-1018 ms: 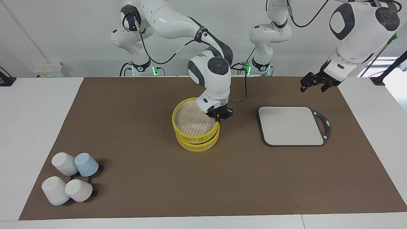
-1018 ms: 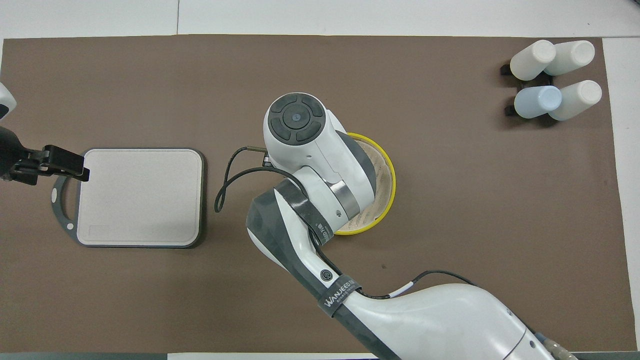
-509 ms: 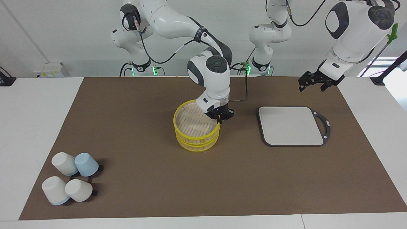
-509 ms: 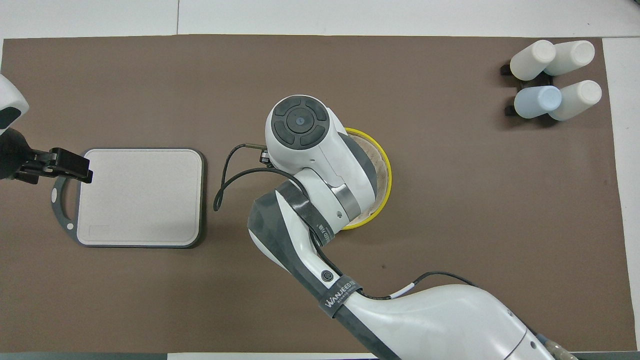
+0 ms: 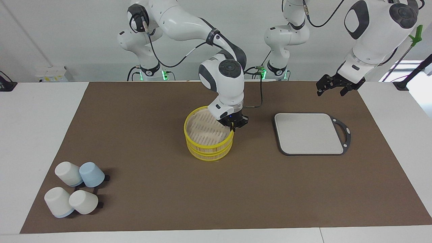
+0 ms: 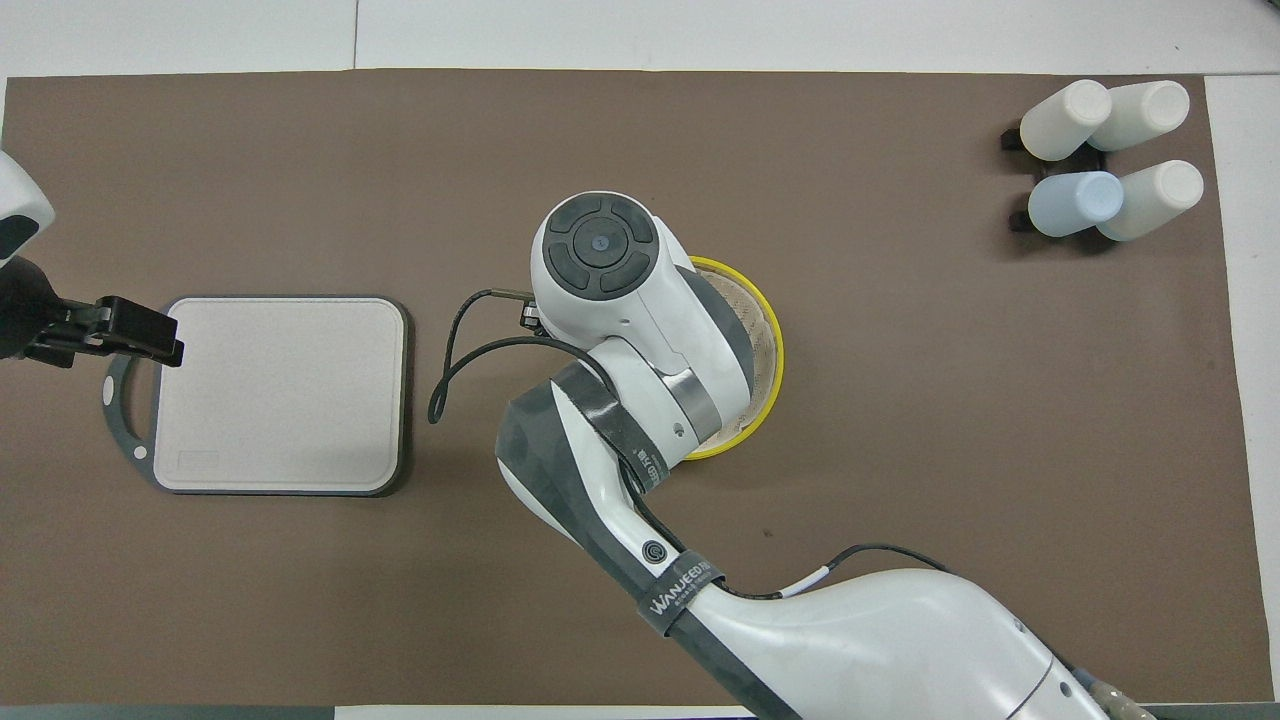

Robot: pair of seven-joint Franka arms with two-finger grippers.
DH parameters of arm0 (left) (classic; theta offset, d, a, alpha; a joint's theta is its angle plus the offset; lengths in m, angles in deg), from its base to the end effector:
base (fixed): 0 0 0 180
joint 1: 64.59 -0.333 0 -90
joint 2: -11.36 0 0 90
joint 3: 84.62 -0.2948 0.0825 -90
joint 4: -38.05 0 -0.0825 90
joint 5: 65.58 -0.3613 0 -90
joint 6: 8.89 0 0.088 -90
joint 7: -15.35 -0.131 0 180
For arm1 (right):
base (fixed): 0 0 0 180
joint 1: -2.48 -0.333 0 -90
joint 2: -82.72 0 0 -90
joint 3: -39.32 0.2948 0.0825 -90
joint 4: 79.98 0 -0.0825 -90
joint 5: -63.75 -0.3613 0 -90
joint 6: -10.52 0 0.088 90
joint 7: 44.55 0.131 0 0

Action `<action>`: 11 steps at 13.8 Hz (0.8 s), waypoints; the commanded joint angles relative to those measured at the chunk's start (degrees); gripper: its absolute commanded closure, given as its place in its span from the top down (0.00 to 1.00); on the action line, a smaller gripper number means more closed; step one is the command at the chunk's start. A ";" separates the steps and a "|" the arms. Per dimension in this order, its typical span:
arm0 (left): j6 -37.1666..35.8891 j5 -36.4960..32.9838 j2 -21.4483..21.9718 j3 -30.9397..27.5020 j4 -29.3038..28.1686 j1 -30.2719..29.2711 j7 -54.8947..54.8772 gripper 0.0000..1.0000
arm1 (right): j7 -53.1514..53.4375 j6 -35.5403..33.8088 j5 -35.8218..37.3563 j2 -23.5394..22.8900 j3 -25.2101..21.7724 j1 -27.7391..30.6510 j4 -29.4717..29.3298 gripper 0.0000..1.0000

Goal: Place bun in steamer

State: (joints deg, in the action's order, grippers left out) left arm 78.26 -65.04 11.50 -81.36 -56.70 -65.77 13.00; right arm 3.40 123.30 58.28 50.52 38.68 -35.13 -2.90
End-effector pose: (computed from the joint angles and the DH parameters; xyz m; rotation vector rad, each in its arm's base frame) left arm 0.5184 -0.0201 0.5399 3.1230 -0.1206 -0.2037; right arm 0.5464 0.4234 0.3720 -3.0199 0.3397 0.0169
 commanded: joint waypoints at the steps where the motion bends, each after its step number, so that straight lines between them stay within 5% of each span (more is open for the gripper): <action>1: 0.03 -1.33 1.27 0.52 -1.05 -1.02 -0.37 1.00 | -0.93 2.00 0.46 1.88 0.29 0.25 2.98 0.00; 7: 0.03 -1.33 1.27 0.52 -1.05 -1.10 -0.37 1.00 | -0.84 3.77 0.46 3.11 0.29 -0.10 6.15 0.00; 8: 0.03 -1.33 1.27 0.52 -1.05 -1.10 -0.37 1.00 | -0.93 3.25 0.46 3.11 0.37 0.07 5.97 0.06; 9: 0.03 -1.33 1.27 0.52 -1.05 -1.10 -0.37 1.00 | -0.84 3.07 0.46 3.11 0.38 0.08 5.71 0.70; 10: 0.03 -1.33 1.18 0.52 -1.05 -1.10 -0.37 1.00 | -0.93 2.89 0.46 3.11 0.38 0.08 5.27 1.00; 11: 0.03 -1.33 1.27 0.52 -1.05 -1.10 -0.37 1.00 | -1.01 2.28 0.37 3.28 0.38 0.34 4.40 1.00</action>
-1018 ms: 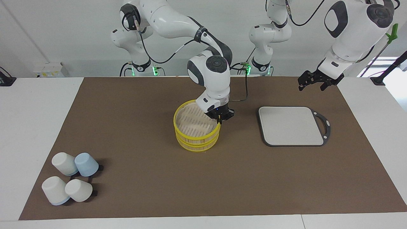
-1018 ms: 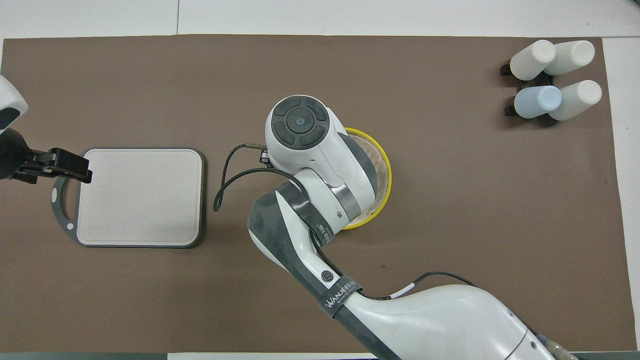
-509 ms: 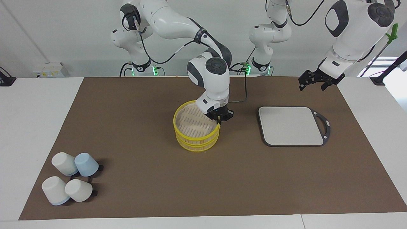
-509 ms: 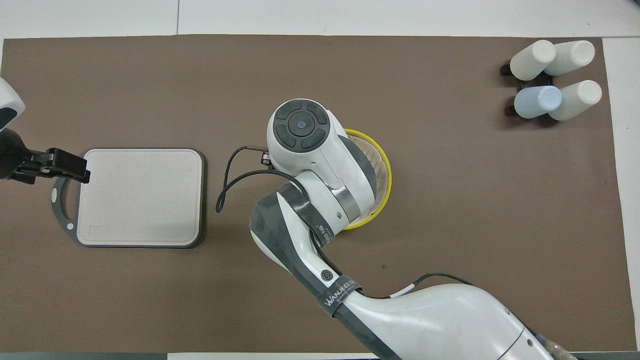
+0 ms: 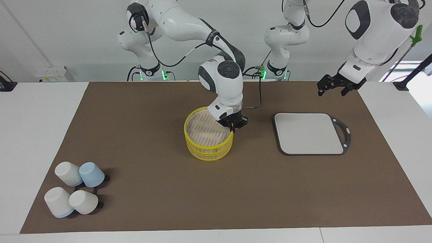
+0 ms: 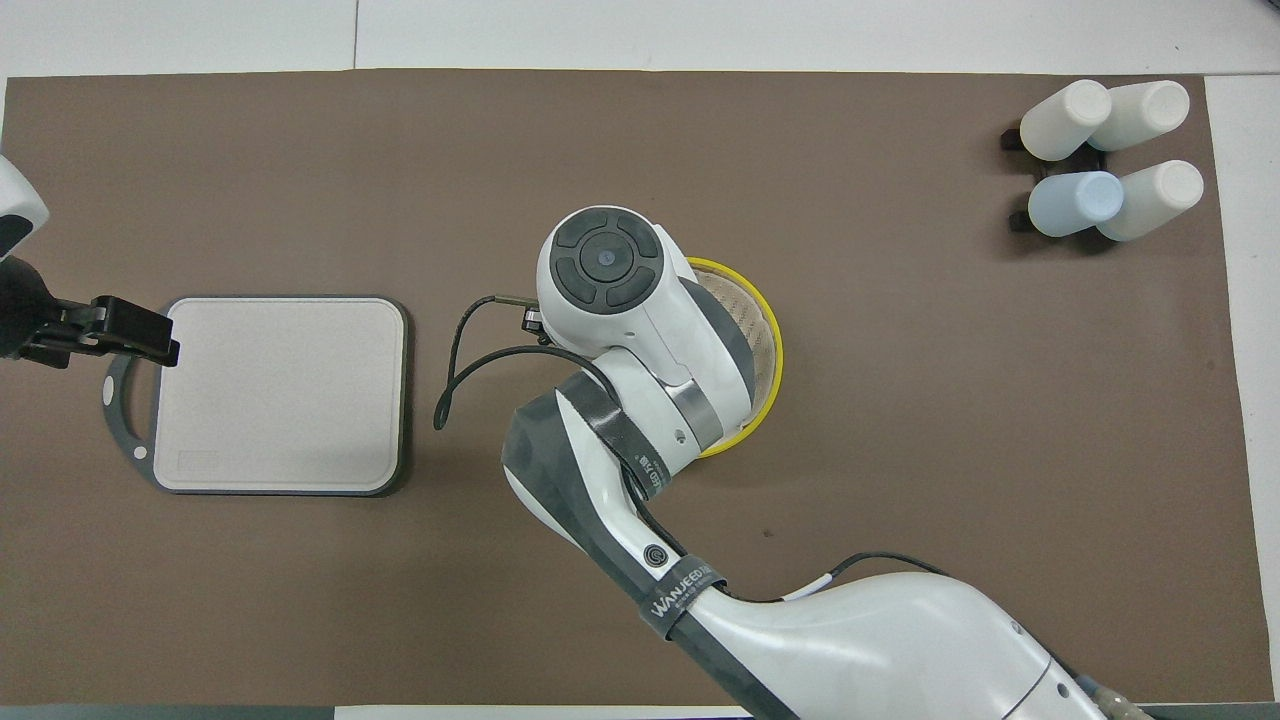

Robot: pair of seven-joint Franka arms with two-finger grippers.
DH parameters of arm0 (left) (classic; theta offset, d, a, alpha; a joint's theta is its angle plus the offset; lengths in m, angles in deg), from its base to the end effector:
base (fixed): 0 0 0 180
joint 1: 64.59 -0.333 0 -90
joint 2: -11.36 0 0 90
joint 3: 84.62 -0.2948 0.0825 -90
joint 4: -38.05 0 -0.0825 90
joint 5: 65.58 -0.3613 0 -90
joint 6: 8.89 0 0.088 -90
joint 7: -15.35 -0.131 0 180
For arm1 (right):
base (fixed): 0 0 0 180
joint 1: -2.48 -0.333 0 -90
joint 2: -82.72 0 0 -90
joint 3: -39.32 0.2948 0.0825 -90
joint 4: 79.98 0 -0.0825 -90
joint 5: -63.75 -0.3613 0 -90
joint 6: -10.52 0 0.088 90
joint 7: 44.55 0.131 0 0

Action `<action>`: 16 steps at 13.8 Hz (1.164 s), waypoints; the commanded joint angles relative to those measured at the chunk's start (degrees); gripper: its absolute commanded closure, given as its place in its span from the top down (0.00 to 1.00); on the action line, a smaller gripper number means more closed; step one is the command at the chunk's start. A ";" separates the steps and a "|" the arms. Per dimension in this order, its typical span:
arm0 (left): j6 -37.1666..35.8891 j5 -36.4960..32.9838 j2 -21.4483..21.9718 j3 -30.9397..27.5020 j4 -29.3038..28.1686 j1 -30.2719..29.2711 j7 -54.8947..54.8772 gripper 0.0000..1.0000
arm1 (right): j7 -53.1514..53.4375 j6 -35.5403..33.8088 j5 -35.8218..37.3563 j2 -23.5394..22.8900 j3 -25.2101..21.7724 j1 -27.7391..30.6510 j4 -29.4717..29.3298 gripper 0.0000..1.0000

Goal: Place bun in steamer

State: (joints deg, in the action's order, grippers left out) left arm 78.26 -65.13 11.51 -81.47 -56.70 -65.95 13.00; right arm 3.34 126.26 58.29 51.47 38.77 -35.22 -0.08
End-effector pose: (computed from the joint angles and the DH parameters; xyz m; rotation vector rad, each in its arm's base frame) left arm 0.5185 -0.0173 0.5400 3.1246 -0.1127 -0.2035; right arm 0.5435 0.4227 0.3656 -3.0077 0.3380 -0.0049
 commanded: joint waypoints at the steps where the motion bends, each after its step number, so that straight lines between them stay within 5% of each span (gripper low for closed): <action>1: 0.03 -1.24 1.27 0.63 -1.05 -0.92 -0.37 1.00 | -1.48 -2.43 0.28 3.03 0.19 0.96 -0.17 1.00; 4: 0.03 -1.24 1.27 0.63 -1.05 -0.92 -0.37 1.00 | -9.53 -8.31 0.54 8.38 0.11 5.86 -0.63 1.00; 10: 0.03 -1.24 1.27 0.63 -1.05 -0.92 -0.37 1.00 | -43.63 -21.16 0.81 16.30 0.02 23.87 -0.10 1.00; 16: 0.03 -1.24 1.18 0.63 -1.05 -0.92 -0.37 1.00 | -53.52 -23.11 1.77 20.87 0.11 37.77 7.10 1.00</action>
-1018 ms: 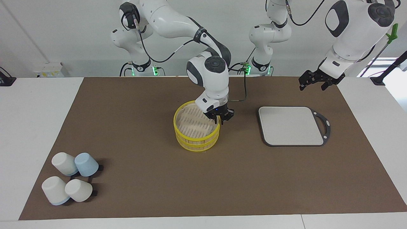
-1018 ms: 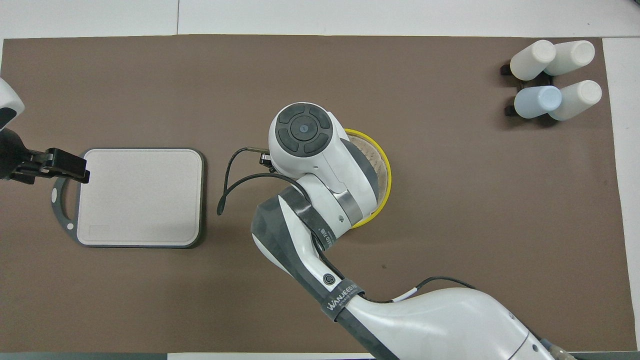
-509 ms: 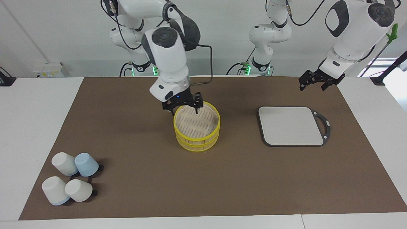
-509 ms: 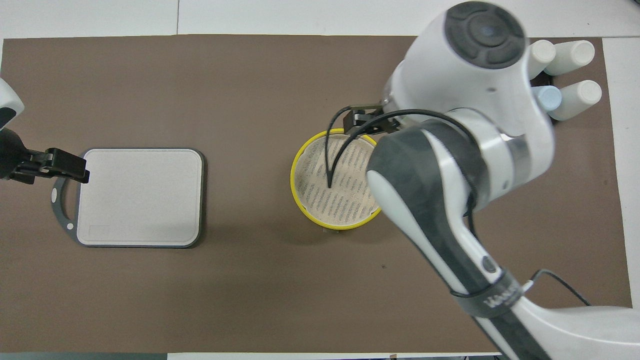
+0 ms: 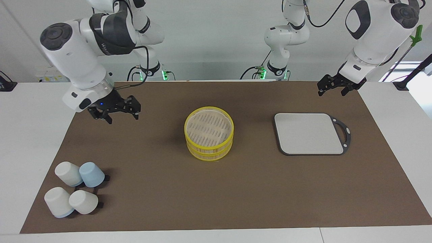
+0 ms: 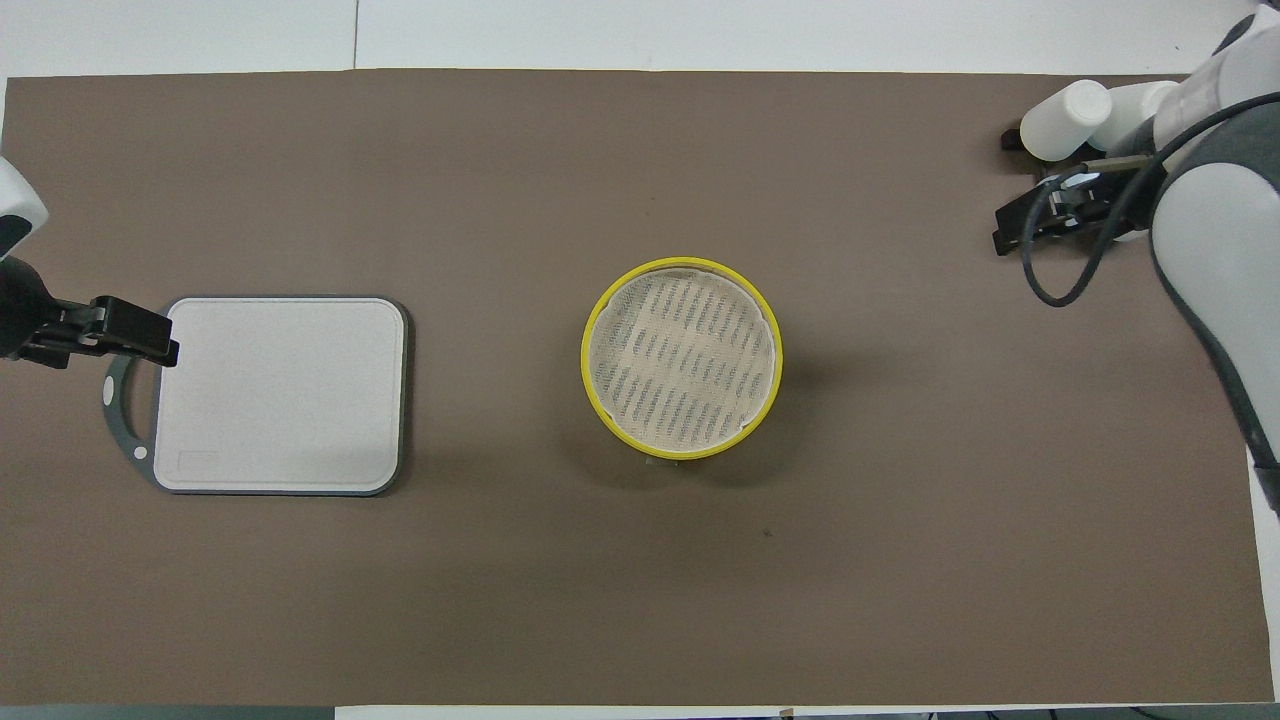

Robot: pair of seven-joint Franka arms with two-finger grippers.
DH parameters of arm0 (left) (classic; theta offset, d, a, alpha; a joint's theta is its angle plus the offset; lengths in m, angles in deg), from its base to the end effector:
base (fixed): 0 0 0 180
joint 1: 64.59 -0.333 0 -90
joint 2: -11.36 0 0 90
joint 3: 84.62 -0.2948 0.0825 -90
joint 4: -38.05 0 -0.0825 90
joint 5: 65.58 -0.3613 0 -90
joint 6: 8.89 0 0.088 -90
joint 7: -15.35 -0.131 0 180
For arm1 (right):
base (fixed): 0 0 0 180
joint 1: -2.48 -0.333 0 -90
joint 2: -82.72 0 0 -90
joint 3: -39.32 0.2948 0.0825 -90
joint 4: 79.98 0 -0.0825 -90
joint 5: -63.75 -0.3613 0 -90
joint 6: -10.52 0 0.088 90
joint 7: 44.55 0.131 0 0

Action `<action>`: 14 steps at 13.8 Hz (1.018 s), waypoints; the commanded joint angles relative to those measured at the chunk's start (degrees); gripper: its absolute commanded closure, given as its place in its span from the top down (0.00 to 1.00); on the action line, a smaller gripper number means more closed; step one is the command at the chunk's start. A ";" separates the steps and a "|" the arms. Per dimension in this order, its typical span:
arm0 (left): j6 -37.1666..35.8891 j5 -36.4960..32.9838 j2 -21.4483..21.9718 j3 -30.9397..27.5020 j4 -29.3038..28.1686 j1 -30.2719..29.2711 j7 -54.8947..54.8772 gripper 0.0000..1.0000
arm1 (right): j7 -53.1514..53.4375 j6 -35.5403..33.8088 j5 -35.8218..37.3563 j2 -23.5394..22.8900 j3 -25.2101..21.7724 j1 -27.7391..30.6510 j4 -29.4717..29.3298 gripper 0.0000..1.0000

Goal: Place bun in steamer

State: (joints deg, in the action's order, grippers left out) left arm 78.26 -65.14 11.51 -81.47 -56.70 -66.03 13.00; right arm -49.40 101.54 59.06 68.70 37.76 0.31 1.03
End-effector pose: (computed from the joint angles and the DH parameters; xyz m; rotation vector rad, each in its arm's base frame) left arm 0.5185 -0.0165 0.5400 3.1248 -0.1106 -0.2035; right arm 0.5971 0.0186 0.5131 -3.0590 -0.1401 0.1027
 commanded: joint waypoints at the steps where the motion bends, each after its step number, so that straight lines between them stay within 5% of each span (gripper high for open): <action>1: 0.03 -1.23 1.26 0.63 -1.05 -0.84 -0.37 1.00 | -0.86 2.31 0.91 4.08 1.11 3.21 7.13 1.00; 4: 0.03 -1.23 1.27 0.63 -1.05 -0.84 -0.37 1.00 | -0.86 8.88 0.91 10.66 1.11 3.66 16.95 1.00; 14: 0.03 -1.23 1.27 0.63 -1.05 -0.84 -0.37 1.00 | -1.30 6.89 3.81 10.59 1.03 5.59 15.41 1.00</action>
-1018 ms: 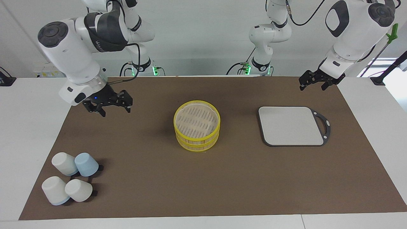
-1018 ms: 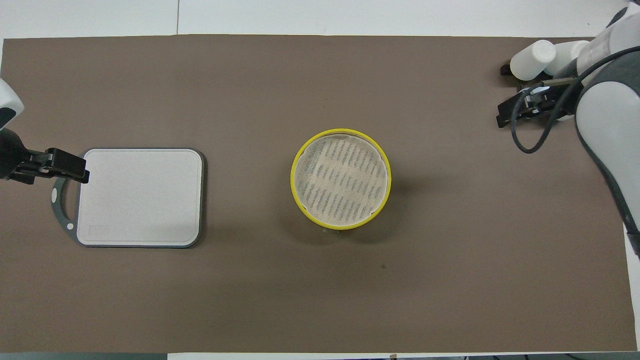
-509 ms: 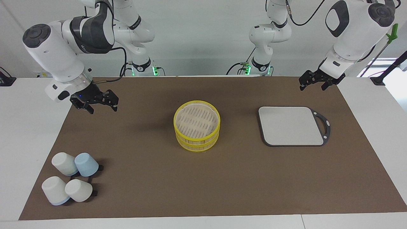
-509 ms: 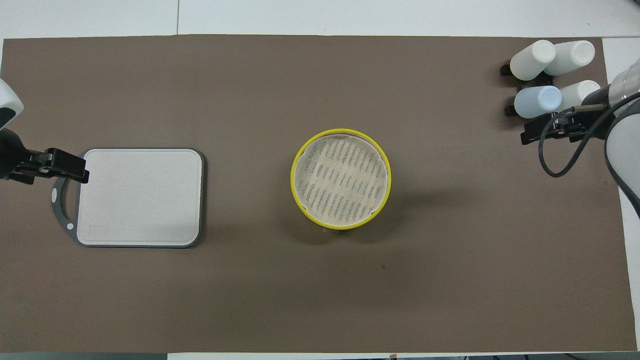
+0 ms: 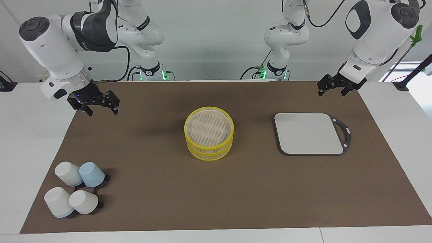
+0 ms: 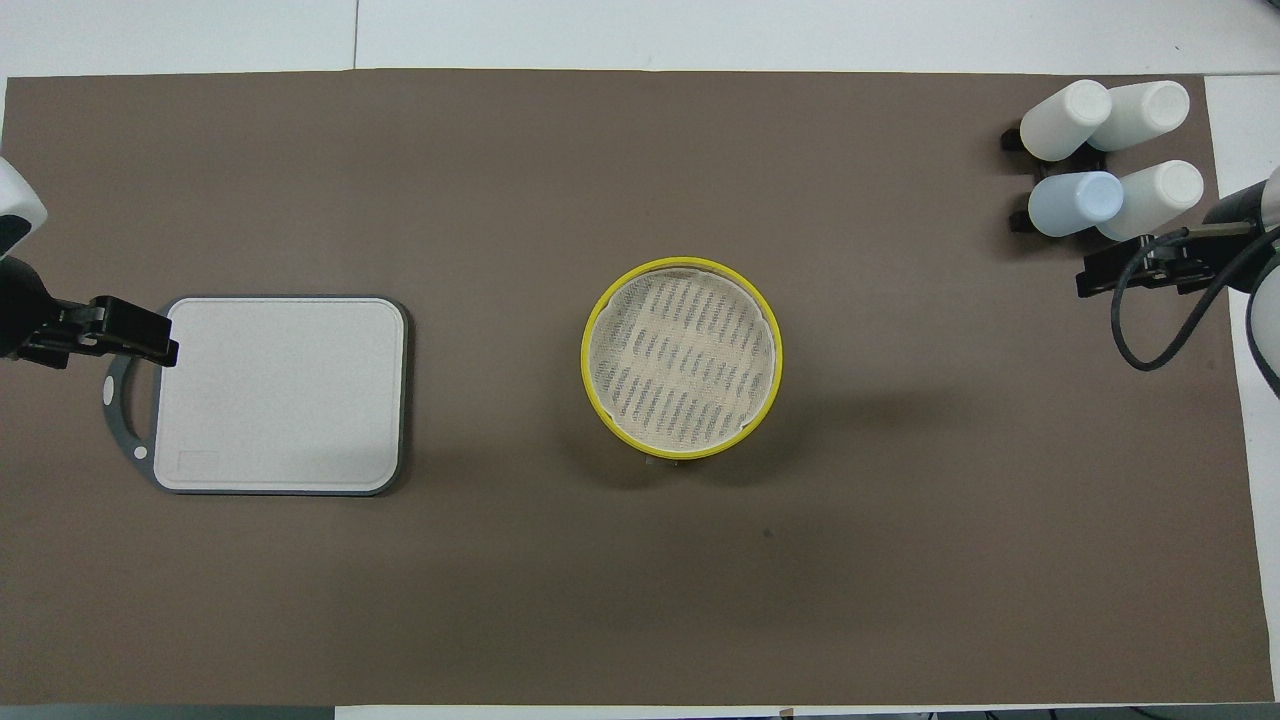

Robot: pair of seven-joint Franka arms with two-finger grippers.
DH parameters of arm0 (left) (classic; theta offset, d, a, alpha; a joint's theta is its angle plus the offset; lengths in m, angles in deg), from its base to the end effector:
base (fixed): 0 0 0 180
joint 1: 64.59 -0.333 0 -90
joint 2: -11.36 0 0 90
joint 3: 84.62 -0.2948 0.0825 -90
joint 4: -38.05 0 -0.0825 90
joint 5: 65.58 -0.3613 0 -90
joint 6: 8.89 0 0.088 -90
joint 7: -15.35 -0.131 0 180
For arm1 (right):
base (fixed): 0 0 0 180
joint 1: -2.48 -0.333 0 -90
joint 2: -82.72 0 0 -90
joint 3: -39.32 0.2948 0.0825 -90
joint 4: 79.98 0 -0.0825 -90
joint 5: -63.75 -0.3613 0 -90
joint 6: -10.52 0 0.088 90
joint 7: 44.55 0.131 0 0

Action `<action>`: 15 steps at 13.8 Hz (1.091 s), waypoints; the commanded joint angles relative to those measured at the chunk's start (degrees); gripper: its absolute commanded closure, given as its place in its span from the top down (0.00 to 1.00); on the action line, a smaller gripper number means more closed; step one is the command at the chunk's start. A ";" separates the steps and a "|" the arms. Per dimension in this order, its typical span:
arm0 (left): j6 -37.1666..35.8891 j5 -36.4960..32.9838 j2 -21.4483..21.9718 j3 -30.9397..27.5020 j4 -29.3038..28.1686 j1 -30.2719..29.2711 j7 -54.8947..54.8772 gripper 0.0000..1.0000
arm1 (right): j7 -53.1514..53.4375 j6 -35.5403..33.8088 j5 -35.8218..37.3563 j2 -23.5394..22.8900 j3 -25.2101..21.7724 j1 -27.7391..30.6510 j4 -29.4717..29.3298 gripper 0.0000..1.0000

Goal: Place bun in steamer

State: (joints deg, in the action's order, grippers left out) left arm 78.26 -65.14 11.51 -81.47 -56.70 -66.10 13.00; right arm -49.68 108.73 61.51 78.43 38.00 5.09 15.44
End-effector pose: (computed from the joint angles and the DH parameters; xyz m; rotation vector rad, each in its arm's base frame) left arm 0.5185 -0.0159 0.5400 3.1247 -0.1086 -0.2035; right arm 0.5579 -0.0334 0.5080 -3.1025 -0.0231 0.0359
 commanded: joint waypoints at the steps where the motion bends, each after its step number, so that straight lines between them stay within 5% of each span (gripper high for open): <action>1: 0.03 -1.23 1.26 0.63 -1.05 -0.77 -0.37 1.00 | -1.02 -0.30 1.63 0.86 0.79 0.90 0.99 1.00; 7: 0.03 -1.23 1.26 0.63 -1.05 -0.77 -0.37 1.00 | -1.20 -7.41 1.28 0.25 0.88 0.90 -1.55 1.00; 15: 0.03 -1.23 1.26 0.63 -1.05 -0.77 -0.37 1.00 | -1.02 -5.41 3.64 0.51 0.88 0.55 -1.65 1.00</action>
State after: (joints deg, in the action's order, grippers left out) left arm 78.26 -65.14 11.51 -81.45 -56.70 -66.14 13.00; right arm -49.68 102.52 63.54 78.48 38.20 5.08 13.97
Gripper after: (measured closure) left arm 0.000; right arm 0.000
